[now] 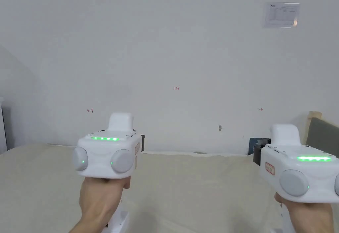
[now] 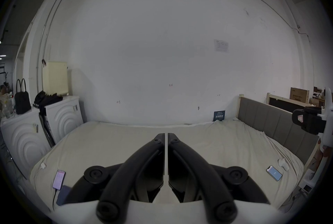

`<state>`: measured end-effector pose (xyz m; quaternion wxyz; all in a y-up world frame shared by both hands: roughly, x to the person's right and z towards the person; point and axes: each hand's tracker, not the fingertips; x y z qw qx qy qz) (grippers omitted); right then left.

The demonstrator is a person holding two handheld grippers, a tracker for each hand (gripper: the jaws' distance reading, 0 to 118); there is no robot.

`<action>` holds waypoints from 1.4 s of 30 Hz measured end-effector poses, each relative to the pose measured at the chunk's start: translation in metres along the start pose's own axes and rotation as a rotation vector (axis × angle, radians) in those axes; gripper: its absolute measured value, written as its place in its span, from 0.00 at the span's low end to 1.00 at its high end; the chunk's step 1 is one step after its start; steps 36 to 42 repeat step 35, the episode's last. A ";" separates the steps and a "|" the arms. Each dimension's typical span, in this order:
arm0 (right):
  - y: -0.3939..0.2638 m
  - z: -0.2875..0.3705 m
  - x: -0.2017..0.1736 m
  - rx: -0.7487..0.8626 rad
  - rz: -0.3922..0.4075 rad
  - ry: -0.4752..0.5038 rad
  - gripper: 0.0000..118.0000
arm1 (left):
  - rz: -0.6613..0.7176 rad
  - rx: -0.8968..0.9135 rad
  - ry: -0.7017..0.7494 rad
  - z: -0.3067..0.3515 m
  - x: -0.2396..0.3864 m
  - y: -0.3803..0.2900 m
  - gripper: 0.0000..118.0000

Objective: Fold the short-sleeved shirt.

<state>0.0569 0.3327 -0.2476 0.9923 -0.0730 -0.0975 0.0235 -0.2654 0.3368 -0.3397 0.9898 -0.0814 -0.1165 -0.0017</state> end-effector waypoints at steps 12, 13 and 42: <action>-0.006 -0.005 -0.003 -0.024 0.016 0.004 1.00 | 0.183 -0.078 -0.170 0.000 -0.006 -0.001 1.00; -0.006 -0.006 0.000 -0.031 0.004 0.005 1.00 | 0.171 -0.081 -0.116 0.001 -0.003 0.000 1.00; 0.005 0.023 -0.017 -0.026 0.013 0.006 1.00 | -0.053 -0.004 0.126 0.038 0.013 0.006 1.00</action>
